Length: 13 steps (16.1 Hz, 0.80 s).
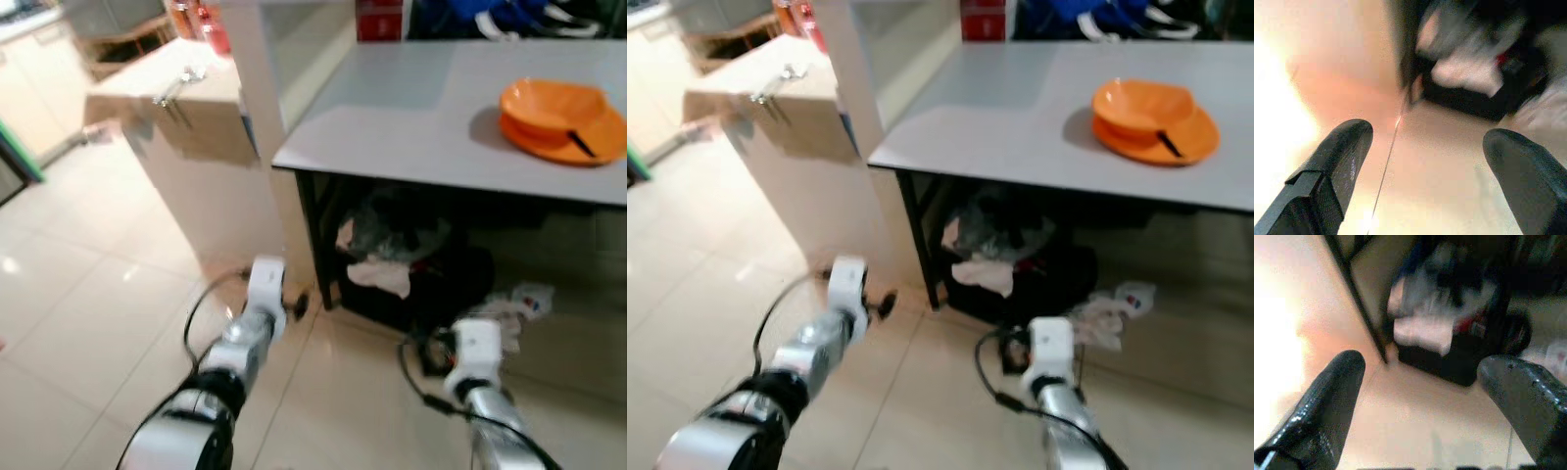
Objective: Setting the table
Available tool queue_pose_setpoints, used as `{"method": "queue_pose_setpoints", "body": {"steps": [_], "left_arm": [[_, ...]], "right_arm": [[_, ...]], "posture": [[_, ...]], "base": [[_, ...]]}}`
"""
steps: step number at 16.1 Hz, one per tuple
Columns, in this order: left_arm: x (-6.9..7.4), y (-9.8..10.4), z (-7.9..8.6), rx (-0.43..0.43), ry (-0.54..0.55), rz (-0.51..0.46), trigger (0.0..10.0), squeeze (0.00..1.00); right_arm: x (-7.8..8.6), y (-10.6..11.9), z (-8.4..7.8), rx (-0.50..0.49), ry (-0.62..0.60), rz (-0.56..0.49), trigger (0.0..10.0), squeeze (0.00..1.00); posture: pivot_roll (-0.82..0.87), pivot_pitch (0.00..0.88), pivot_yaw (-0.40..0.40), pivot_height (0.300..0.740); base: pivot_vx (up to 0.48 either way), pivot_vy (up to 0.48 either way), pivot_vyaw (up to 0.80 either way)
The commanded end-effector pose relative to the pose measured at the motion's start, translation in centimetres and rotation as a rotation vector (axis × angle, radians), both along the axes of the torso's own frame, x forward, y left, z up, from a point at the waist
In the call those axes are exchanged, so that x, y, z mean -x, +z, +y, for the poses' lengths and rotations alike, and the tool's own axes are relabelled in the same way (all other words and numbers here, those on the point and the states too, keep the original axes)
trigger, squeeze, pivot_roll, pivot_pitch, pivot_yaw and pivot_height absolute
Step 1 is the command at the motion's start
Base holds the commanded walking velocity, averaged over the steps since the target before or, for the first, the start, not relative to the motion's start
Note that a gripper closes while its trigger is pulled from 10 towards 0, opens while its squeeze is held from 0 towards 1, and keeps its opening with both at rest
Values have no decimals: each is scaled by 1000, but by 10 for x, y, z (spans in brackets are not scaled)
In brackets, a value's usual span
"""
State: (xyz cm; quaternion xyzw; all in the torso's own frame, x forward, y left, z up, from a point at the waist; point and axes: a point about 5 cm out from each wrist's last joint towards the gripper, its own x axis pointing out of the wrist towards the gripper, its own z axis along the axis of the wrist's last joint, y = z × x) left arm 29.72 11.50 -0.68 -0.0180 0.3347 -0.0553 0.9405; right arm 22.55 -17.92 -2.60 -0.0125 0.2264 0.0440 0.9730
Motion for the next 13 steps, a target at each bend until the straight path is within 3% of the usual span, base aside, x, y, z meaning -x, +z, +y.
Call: {"method": "queue_pose_setpoints", "body": {"steps": [1, 2, 5, 7, 8, 10, 11, 13], "left_arm": [[12, -13, 14, -40, 67, 82, 10000, 0], [27, -27, 22, -90, 80, 163, 10000, 0], [106, -75, 66, -337, -46, 564, 10000, 0], [117, -80, 70, -292, -37, 593, 10000, 0], [121, -82, 61, -235, -65, 609, 10000, 0], [130, -87, 27, -57, -171, 647, 10000, 0], [128, -86, 22, -61, -176, 628, 10000, 0], [112, -79, 12, -36, -220, 526, 10000, 0]], "right_arm": [[8, -12, 6, 7, 42, 72, 10000, 0], [14, -25, 9, 13, 60, 167, 10000, 0], [47, -54, 15, 72, 119, 373, 10000, 0], [59, -61, 17, 81, 151, 425, 10000, 0], [61, -62, 15, 82, 144, 433, 10000, 0], [68, -66, 13, 78, 136, 461, 10000, 0], [71, -68, 14, 83, 146, 471, 10000, 0], [72, -69, 17, 73, 112, 474, 10000, 0]], "posture": [[-114, 0, 171, 740], [-114, 0, 169, 740], [-123, 0, 163, 740], [-119, 0, 161, 740], [-115, 0, 156, 740], [-107, 0, 144, 740], [-110, 0, 142, 740], [-107, 0, 140, 740]], "base": [[0, 0, 0], [0, 0, 0], [0, 0, 0], [0, 0, 0], [0, 0, 0], [0, 0, 0], [0, 0, 0], [0, 0, 0]]}}
